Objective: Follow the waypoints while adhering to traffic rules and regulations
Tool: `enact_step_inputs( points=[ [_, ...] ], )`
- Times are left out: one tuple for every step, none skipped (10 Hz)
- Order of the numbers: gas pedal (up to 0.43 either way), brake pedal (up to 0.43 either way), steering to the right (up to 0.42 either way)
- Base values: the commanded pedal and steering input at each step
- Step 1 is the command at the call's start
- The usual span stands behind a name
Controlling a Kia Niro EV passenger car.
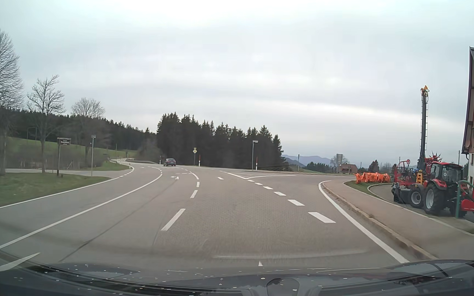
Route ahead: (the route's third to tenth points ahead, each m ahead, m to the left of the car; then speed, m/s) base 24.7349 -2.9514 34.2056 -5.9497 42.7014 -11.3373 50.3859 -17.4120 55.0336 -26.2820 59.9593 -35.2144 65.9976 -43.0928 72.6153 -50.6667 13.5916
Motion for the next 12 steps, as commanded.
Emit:
enact_step_inputs(
  points=[
    [0.0, 0.152, 0.031],
    [0.0, 0.146, 0.036],
    [0.0, 0.14, 0.039],
    [0.0, 0.14, 0.04],
    [0.0, 0.152, 0.041],
    [0.0, 0.177, 0.043],
    [0.0, 0.189, 0.046],
    [0.0, 0.201, 0.051],
    [0.0, 0.207, 0.053],
    [0.0, 0.22, 0.054],
    [0.0, 0.22, 0.055],
    [0.0, 0.232, 0.061]
  ],
)
